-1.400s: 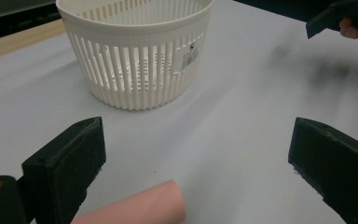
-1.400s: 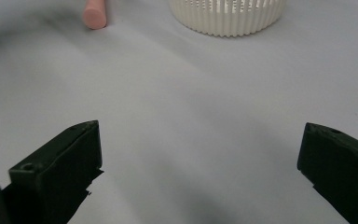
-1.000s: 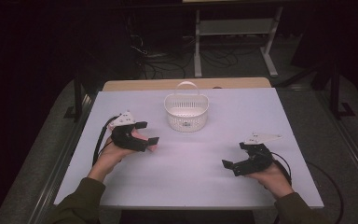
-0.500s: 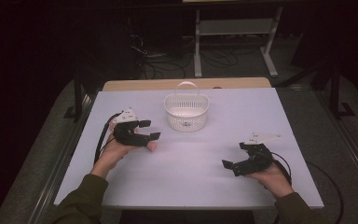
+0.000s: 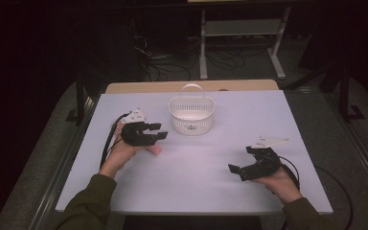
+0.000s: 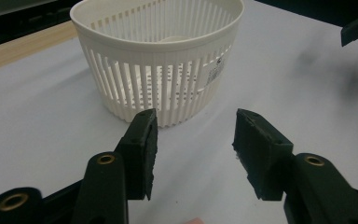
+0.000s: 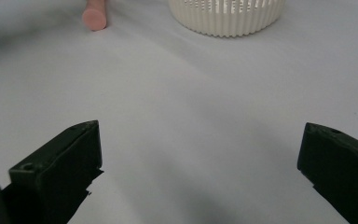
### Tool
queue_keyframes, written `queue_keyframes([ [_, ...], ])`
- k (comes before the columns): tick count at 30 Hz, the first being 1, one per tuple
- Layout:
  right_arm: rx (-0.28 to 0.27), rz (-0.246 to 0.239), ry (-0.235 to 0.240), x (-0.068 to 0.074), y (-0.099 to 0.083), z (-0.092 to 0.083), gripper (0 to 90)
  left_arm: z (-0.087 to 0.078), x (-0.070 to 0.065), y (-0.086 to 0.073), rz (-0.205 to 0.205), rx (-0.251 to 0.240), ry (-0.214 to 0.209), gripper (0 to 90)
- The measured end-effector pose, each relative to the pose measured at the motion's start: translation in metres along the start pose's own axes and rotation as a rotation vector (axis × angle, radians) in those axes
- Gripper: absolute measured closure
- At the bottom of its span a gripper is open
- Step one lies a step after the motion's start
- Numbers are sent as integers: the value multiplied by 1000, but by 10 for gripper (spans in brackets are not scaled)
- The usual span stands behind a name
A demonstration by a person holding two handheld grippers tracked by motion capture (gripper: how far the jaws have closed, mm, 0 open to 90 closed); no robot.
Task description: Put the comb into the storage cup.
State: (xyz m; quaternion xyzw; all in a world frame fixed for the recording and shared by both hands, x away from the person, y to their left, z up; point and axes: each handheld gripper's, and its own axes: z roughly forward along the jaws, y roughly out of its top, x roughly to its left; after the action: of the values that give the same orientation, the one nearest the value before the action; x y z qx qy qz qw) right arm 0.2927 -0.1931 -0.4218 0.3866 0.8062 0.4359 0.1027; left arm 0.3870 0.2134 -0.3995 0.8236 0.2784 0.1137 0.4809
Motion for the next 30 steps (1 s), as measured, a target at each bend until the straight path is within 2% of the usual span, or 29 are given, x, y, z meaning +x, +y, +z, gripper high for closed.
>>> queue_keyframes([
  [16,0,1,-4,0,0,0,0,14,1,-1,-14,52,12,691],
  [24,-3,0,-3,-1,0,0,0,18,5,-4,-30,78,28,888],
  [30,-3,1,-1,-1,0,0,0,21,4,-5,-28,105,27,900],
])
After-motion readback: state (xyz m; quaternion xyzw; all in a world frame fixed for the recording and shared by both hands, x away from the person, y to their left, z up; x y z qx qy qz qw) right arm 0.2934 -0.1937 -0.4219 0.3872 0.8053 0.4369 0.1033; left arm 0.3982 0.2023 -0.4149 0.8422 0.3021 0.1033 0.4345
